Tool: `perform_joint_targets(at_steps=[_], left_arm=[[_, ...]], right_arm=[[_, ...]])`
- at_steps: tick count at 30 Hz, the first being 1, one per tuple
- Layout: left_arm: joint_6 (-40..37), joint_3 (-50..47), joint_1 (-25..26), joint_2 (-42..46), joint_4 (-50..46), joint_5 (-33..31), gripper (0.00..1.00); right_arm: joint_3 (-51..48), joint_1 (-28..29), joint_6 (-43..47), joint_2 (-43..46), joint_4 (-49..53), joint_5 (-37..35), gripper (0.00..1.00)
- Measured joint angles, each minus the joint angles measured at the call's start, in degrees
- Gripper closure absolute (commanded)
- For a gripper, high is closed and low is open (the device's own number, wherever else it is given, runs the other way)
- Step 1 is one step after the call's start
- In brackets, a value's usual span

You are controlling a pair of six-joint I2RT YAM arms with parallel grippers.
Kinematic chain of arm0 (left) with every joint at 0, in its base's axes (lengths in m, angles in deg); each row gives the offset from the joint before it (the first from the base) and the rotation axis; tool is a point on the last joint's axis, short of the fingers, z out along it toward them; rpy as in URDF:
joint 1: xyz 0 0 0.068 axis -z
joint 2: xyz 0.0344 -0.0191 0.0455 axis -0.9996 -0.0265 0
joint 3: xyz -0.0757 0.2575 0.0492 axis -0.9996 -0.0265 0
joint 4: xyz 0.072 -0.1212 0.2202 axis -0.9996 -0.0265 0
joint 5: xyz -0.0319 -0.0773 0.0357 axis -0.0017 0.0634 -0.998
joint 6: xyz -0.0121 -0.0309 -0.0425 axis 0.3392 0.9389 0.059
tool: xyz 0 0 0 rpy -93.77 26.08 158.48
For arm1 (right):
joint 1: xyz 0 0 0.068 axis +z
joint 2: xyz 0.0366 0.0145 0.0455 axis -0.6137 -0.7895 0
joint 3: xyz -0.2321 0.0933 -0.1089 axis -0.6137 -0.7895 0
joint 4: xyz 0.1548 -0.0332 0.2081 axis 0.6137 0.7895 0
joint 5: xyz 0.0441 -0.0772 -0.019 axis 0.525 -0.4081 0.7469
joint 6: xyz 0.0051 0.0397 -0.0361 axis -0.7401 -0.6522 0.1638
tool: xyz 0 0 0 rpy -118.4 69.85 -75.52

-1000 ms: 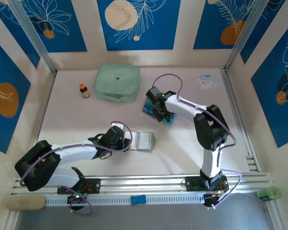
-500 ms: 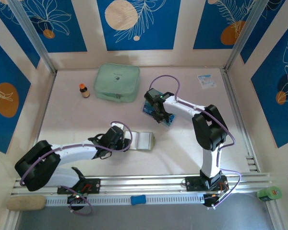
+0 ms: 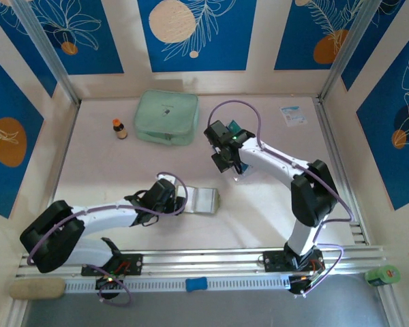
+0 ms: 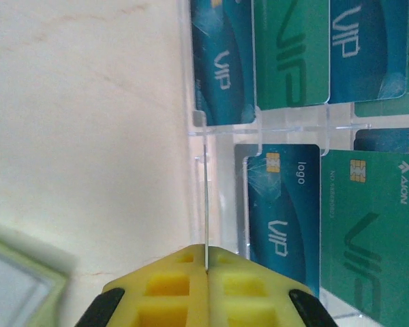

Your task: Put the credit cards into the card holder

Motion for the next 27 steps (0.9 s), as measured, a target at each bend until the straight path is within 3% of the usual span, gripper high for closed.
perform_joint_targets(at_steps=[6,14,20,27], left_arm=[[0.00,0.00,0.00,1.38,-0.70,-0.76,0.16],[0.35,0.00,0.00,1.60,-2.71,-2.86,0.16],[0.46,0.00,0.02,2.56,-3.87,-3.43,0.16],[0.48,-0.15,0.00,2.97,-4.52,-3.43,0.16]], right_arm=[[-4.15,1.77,-8.70,8.46,-5.55,9.18,1.00],[-25.77,2.58,-29.90,17.22,-27.02,23.80,1.00],[-39.76,5.92,-42.58,17.22,-43.98,25.94,1.00],[-45.75,9.51,-50.56,16.59,-57.55,24.02,1.00]])
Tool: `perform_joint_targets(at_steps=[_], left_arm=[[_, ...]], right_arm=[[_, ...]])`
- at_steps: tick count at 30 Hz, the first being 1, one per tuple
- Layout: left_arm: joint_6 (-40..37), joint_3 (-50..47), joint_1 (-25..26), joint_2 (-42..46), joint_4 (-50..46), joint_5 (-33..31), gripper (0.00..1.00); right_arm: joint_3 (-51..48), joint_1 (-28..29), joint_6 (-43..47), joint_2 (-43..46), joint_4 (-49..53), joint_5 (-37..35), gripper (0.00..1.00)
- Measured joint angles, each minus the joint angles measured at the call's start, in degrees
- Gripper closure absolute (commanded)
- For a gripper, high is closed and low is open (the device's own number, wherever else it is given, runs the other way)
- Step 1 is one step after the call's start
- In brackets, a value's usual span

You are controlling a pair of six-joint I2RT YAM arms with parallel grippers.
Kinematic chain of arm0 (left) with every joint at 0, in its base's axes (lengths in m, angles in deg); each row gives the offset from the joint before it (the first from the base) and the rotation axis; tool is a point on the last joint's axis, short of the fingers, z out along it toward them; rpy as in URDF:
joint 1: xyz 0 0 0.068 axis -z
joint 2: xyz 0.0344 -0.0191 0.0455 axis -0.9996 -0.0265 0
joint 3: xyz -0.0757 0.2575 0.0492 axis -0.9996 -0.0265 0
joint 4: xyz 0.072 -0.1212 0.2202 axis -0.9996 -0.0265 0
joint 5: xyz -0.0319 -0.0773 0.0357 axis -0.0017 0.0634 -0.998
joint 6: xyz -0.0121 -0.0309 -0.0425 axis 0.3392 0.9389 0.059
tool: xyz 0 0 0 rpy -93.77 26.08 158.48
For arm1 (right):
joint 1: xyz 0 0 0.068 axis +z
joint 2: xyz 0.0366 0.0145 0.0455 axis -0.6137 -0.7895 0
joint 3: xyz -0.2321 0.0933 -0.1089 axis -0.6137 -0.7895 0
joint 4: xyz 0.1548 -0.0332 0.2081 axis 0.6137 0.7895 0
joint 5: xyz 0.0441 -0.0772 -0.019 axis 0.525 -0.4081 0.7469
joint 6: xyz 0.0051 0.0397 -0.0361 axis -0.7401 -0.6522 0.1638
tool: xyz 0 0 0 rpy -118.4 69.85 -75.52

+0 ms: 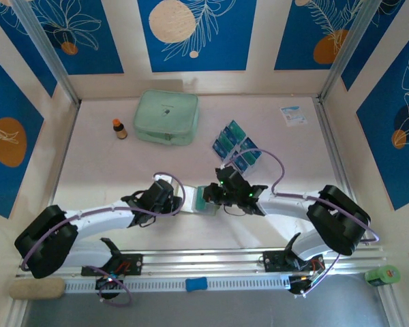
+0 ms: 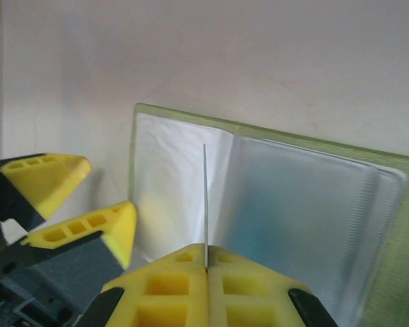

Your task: Put the credit cards into the card holder

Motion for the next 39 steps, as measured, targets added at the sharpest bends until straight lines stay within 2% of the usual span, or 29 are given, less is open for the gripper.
perform_joint_targets(at_steps=[5,17,34,39], left_arm=[[0.42,-0.37,0.02,0.00,-0.20,0.02,0.16],[0.42,-0.37,0.02,0.00,-0.22,0.04,0.16],[0.37,-0.09,0.00,2.82,-1.90,0.04,0.15],[-1.22,3.50,0.00,2.84,-3.58,0.07,0.15]], right_arm=[[-0.07,0.57,-2.27,-1.88,-4.28,-1.14,1.00],[-1.66,0.57,-4.48,-2.95,-6.86,-3.34,1.00],[-2.75,0.24,-5.97,-5.73,-11.04,-2.40,1.00],[-3.06,-0.24,-5.95,-5.73,-11.30,-1.42,1.00]])
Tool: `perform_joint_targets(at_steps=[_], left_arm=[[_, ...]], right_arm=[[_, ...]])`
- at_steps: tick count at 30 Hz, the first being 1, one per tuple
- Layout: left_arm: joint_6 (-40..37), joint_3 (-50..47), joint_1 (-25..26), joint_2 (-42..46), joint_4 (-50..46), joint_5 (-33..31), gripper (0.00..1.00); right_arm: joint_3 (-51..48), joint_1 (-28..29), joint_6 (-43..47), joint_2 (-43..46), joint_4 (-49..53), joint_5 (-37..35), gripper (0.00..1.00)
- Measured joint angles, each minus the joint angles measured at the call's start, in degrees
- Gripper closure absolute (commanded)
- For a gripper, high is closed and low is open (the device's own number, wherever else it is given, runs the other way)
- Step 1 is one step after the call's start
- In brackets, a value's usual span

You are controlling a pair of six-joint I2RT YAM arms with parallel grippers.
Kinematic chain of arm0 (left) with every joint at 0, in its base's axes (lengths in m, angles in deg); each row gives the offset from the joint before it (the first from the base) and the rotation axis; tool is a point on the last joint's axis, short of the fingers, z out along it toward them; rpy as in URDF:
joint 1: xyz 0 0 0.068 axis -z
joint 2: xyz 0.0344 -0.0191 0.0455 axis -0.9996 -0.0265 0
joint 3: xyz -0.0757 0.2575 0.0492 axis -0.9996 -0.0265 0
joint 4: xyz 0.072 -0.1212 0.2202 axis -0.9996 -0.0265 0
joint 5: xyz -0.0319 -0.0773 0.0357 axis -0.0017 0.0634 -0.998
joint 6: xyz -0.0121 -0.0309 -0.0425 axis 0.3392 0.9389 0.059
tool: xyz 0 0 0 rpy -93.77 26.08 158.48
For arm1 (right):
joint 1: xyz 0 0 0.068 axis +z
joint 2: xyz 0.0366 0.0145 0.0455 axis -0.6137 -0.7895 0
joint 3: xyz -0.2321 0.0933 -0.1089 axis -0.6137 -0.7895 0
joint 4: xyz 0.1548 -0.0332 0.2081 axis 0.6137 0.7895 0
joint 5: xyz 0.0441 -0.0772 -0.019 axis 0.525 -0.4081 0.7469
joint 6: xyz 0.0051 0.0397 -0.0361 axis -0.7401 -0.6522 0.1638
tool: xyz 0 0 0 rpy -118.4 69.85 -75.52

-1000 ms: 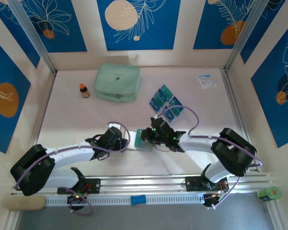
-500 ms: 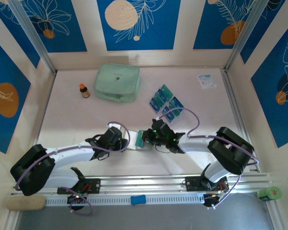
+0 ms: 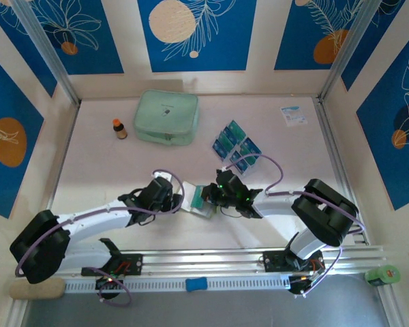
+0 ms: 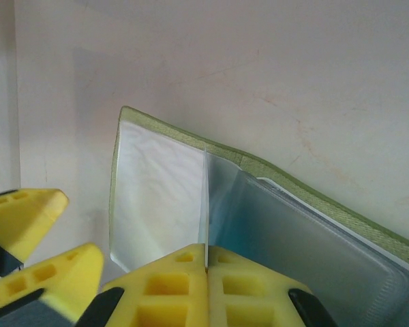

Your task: Put the credit cards into the card holder

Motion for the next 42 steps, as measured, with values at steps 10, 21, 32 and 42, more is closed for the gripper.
perform_joint_targets(at_steps=[10,21,32,42], left_arm=[[-6.23,9.35,-1.03,-11.72,0.59,0.24,0.15],[-8.28,9.90,-1.97,-15.65,0.37,0.37,0.14],[-4.33,3.91,-1.97,-11.08,0.37,0.39,0.15],[-4.13,3.85,-1.97,-10.71,0.42,0.39,0.15]], right_arm=[[-0.02,-0.46,0.04,0.02,-0.02,1.46,1.00],[-0.76,-1.92,1.33,2.23,0.15,4.33,1.00],[-0.76,-3.54,2.23,3.15,0.22,6.12,1.00],[-0.39,-3.61,2.21,1.66,-1.07,7.65,1.00]])
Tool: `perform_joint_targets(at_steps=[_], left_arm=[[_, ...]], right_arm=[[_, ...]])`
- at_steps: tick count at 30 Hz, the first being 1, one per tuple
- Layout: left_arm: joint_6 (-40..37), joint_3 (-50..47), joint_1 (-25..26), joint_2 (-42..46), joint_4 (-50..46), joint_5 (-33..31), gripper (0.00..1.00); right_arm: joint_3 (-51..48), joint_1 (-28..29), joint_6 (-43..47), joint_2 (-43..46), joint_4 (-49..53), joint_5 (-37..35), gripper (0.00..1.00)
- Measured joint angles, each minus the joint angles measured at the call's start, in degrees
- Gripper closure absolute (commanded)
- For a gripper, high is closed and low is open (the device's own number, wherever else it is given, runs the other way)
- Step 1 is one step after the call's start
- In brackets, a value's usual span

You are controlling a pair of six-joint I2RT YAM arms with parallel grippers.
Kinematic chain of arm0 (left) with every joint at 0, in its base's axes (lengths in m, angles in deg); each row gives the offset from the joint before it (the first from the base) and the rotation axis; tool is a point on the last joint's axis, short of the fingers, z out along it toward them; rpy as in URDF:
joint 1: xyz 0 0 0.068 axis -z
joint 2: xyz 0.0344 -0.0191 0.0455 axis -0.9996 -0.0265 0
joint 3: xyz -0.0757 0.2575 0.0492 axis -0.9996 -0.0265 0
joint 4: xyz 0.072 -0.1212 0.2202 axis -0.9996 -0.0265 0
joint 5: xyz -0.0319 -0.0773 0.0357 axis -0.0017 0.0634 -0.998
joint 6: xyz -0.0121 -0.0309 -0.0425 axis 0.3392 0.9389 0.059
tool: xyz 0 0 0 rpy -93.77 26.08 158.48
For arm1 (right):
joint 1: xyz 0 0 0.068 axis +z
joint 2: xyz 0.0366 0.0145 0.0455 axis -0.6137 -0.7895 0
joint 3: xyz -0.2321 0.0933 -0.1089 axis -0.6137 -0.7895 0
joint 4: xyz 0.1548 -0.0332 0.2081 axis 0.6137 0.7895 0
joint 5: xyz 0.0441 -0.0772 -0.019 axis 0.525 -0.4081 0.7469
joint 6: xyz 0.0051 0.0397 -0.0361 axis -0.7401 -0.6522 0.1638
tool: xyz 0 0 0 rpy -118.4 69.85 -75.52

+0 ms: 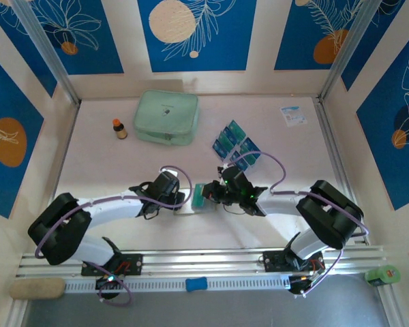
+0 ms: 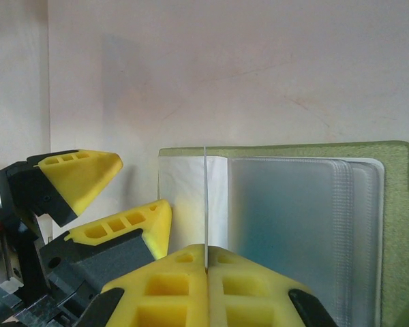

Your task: Put the credit cards into the card holder

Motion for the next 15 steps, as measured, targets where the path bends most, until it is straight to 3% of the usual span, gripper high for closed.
perform_joint_targets(at_steps=[15], left_arm=[[0.31,1.36,0.00,3.15,-1.36,0.44,0.14]], right_arm=[[2.14,0.61,-0.04,-5.60,-1.81,1.05,1.00]])
